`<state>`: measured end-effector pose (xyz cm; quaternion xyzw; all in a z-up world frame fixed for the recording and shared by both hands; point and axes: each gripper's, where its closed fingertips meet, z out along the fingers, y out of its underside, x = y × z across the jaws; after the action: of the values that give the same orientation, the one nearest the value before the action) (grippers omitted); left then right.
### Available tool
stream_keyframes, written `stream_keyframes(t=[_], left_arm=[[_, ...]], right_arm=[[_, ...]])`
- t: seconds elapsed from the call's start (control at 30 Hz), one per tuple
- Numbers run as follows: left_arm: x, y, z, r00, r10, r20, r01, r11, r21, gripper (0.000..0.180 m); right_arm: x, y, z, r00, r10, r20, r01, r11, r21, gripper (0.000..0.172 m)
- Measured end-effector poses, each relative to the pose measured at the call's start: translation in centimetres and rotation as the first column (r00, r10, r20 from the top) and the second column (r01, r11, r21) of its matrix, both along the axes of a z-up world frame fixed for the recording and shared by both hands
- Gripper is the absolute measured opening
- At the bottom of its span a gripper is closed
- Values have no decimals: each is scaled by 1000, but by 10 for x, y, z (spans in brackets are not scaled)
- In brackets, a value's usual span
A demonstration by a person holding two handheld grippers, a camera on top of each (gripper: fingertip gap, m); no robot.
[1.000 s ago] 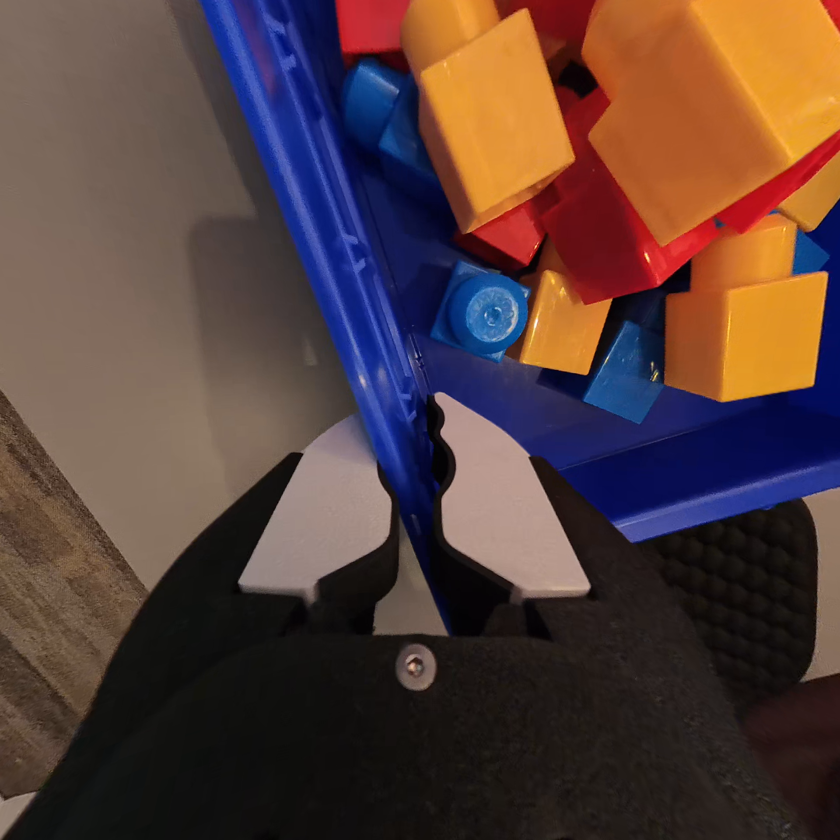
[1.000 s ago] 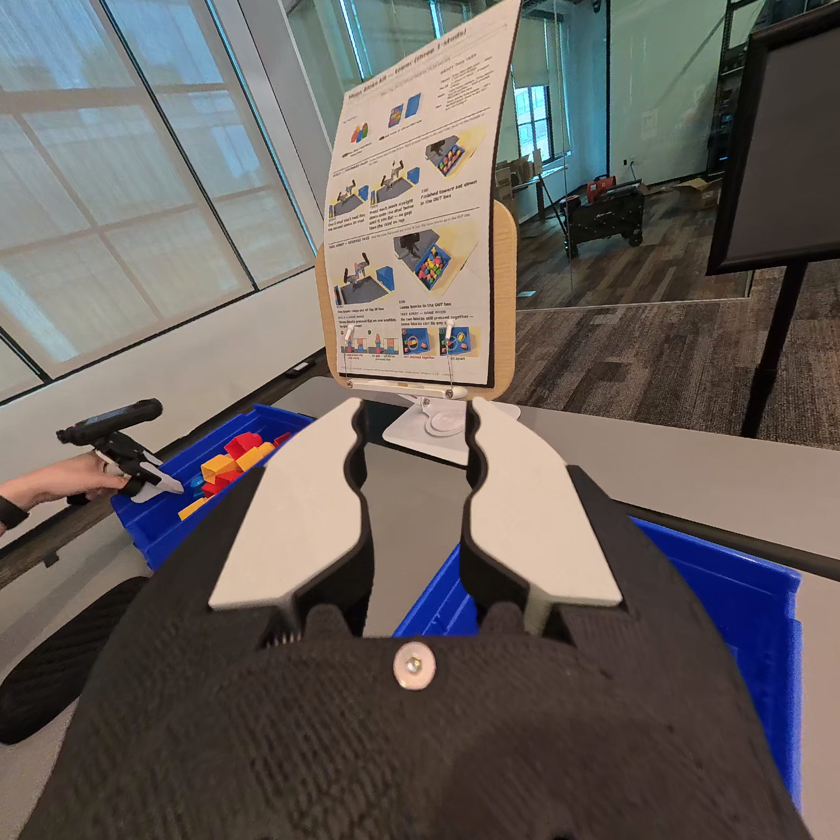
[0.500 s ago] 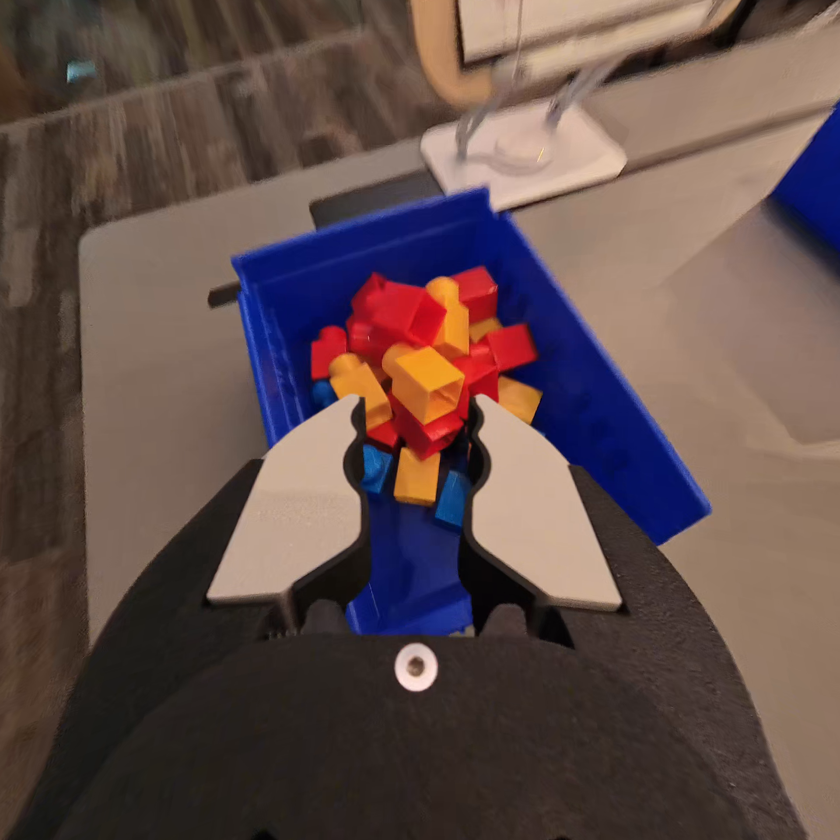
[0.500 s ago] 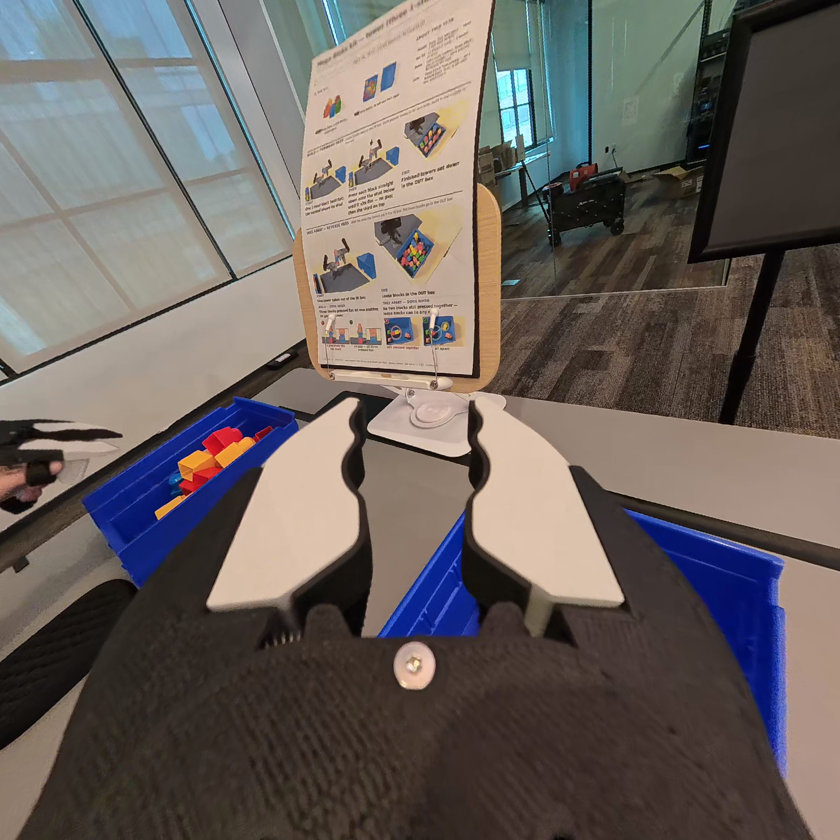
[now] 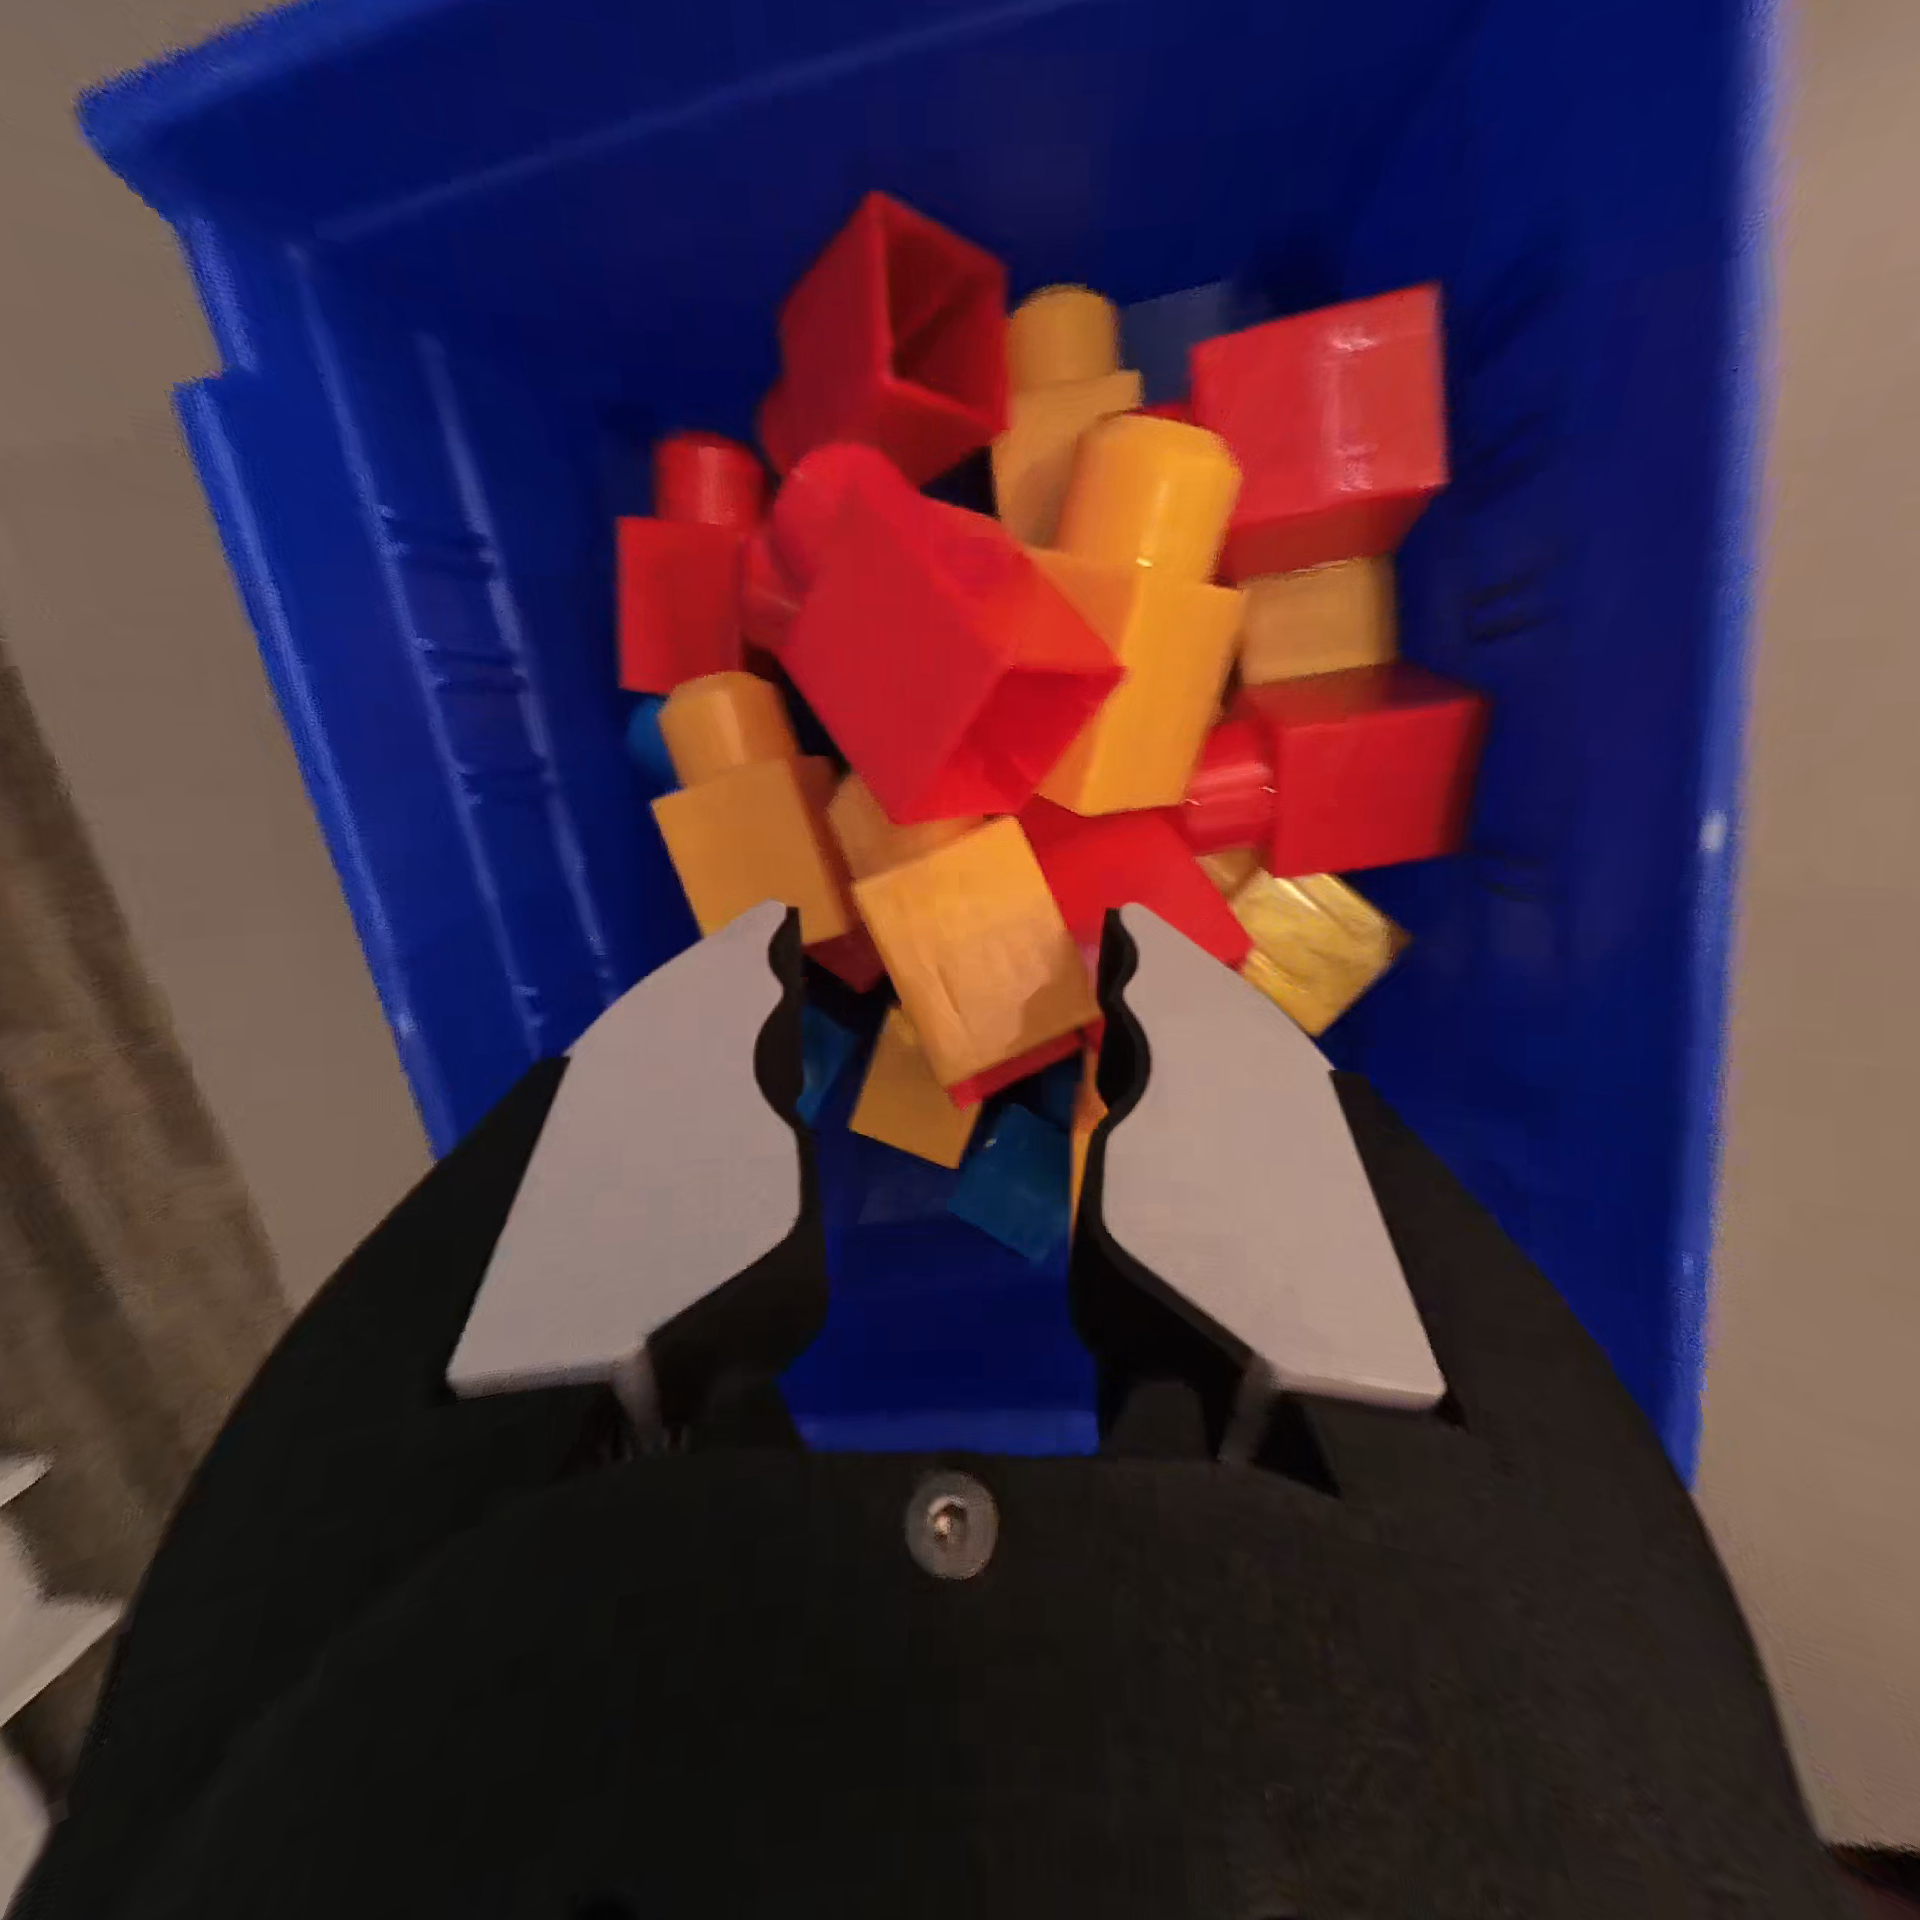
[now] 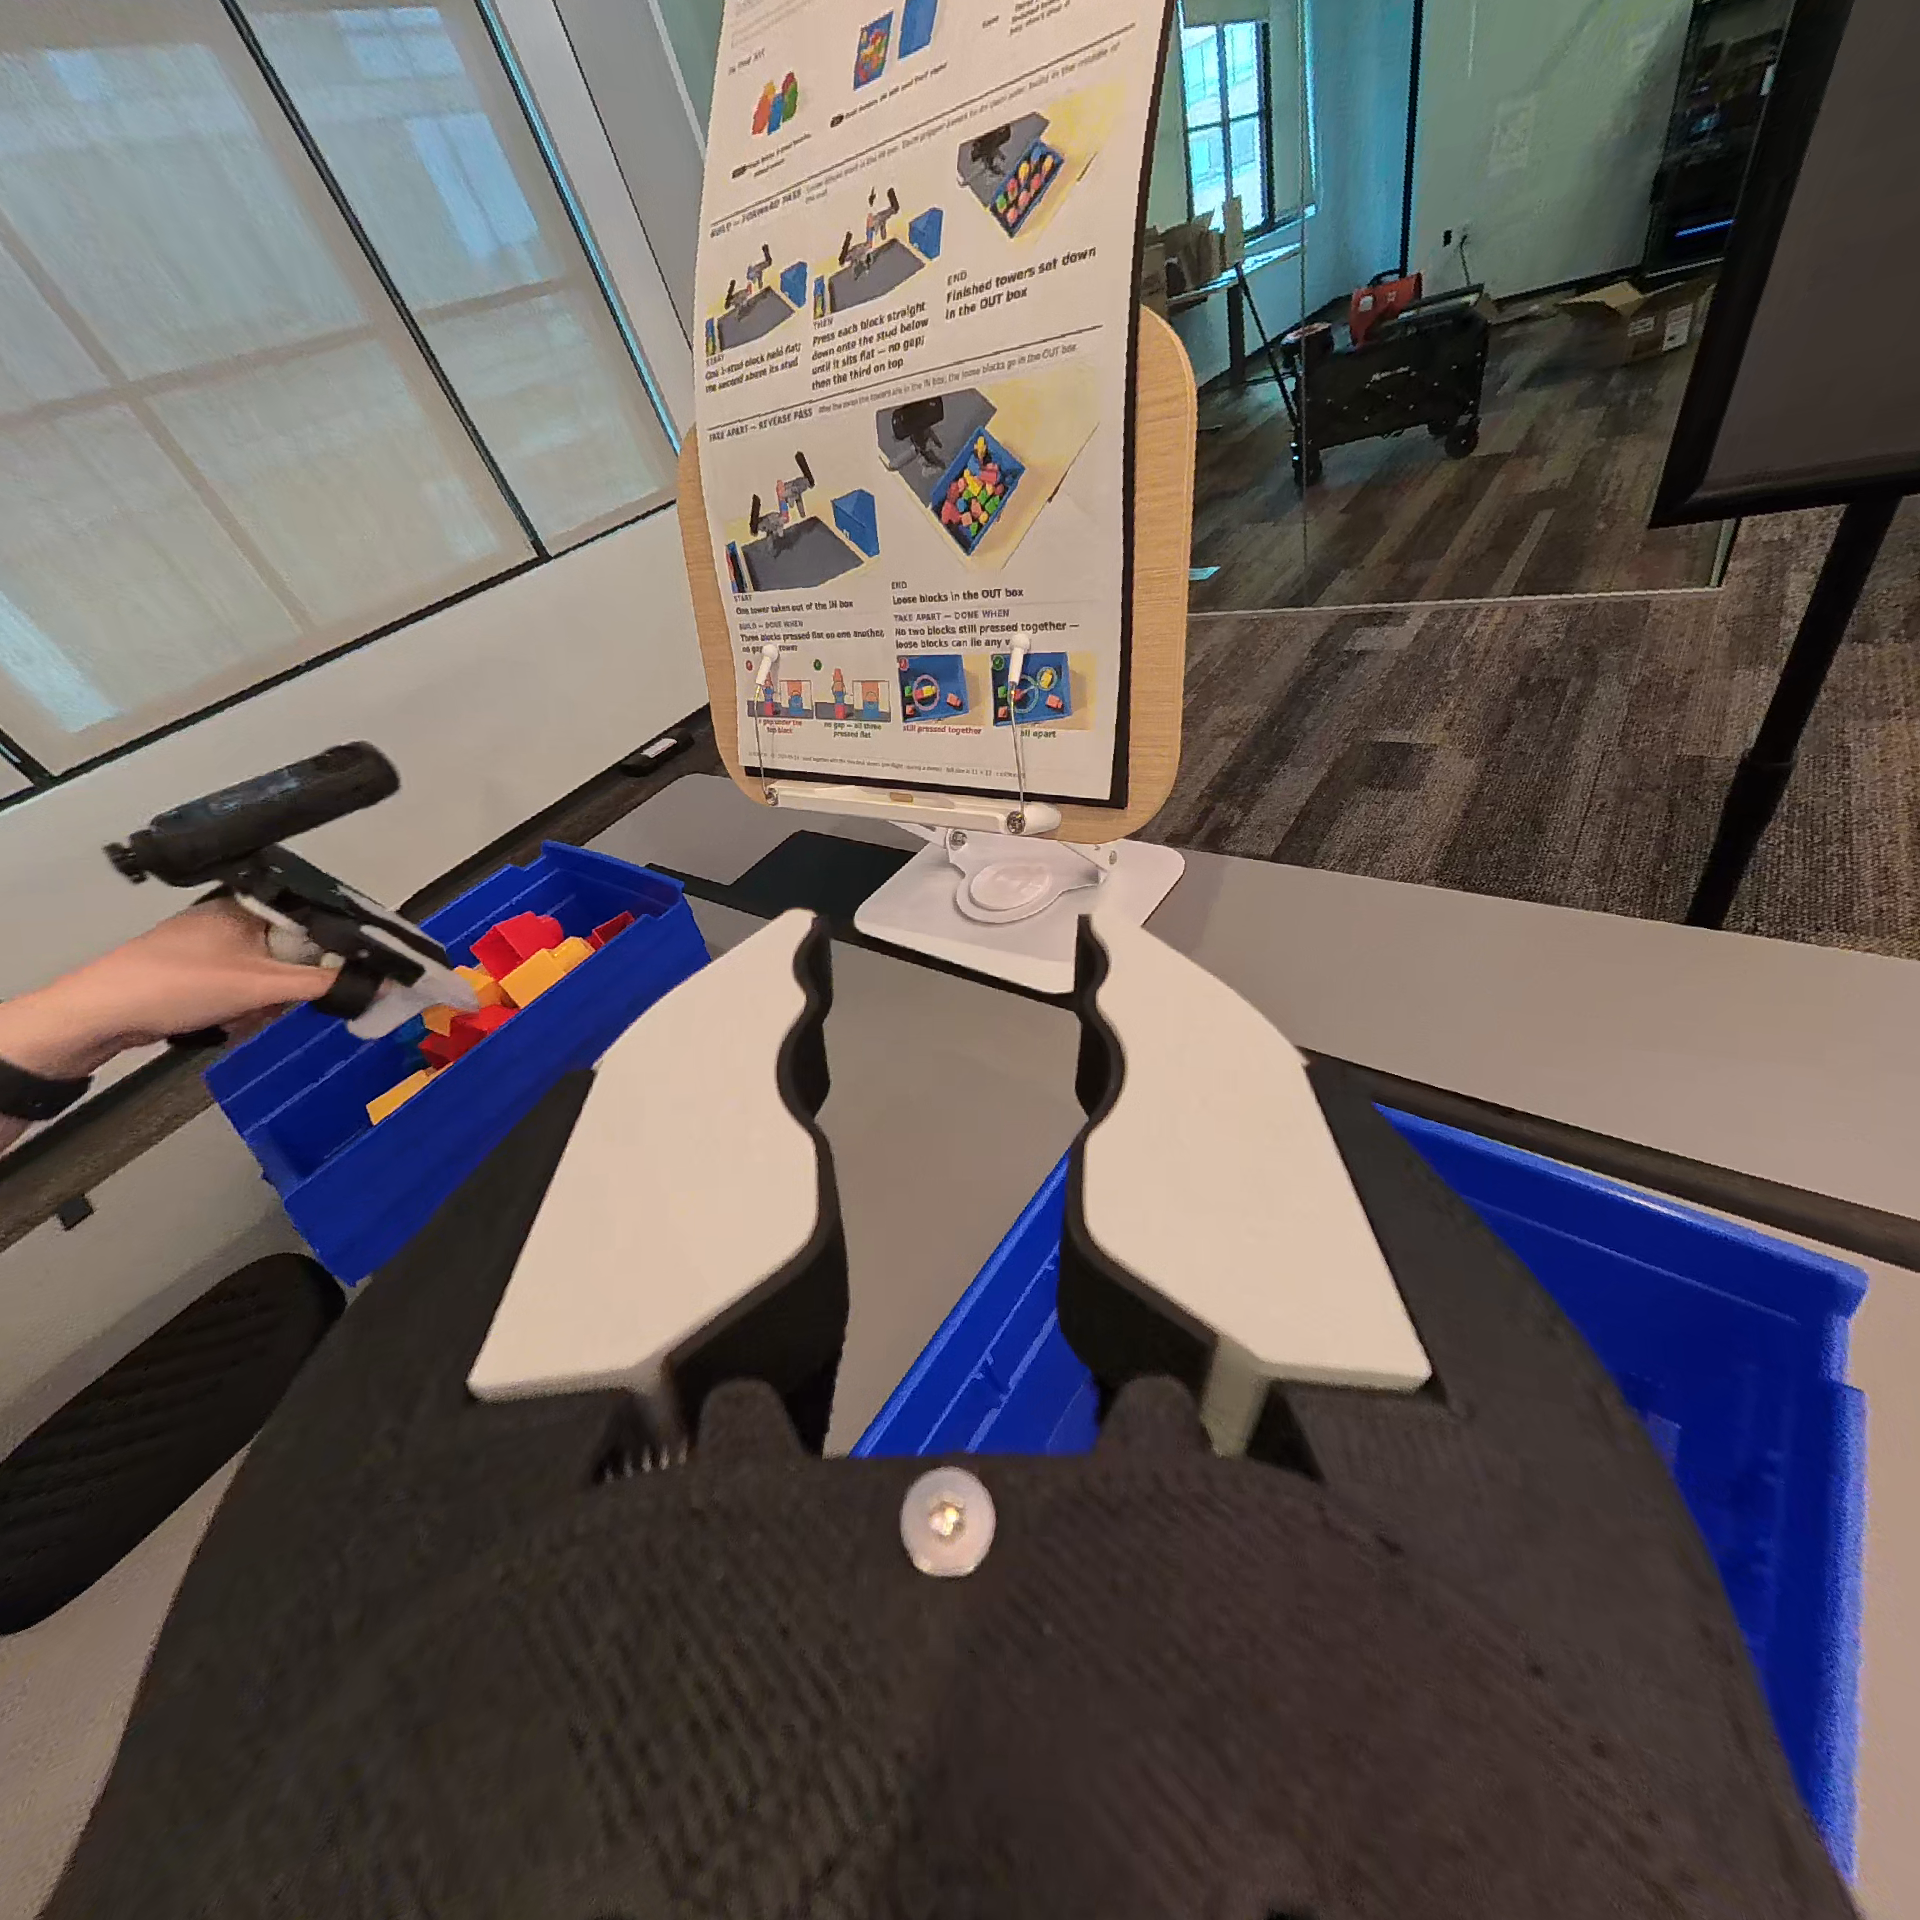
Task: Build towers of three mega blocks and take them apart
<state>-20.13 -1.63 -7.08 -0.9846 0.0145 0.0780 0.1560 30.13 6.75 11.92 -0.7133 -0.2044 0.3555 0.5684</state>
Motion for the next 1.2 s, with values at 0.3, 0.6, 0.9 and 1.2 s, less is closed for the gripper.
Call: stream_keyframes(t=[0.3, 0.6, 0.9, 1.2], left_arm=[[-3, -8, -10, 1000, 7, -28, -12, 982, -189, 37], [27, -12, 49, 965, -141, 221, 111, 983, 146, 37], [228, -69, 172, 376, -850, 370, 340, 498, 798, 37], [306, -89, 182, 87, -947, 310, 323, 321, 890, 36]], right_arm=[[-6, -1, -3, 1000, 29, 13, -29, 1000, -10, 46], [-42, -14, -2, 988, 150, 47, -152, 987, 42, 46], [-166, -133, 24, 656, 744, -132, -716, 667, 205, 42], [-207, -161, 9, 582, 803, -130, -772, 596, 223, 41]])
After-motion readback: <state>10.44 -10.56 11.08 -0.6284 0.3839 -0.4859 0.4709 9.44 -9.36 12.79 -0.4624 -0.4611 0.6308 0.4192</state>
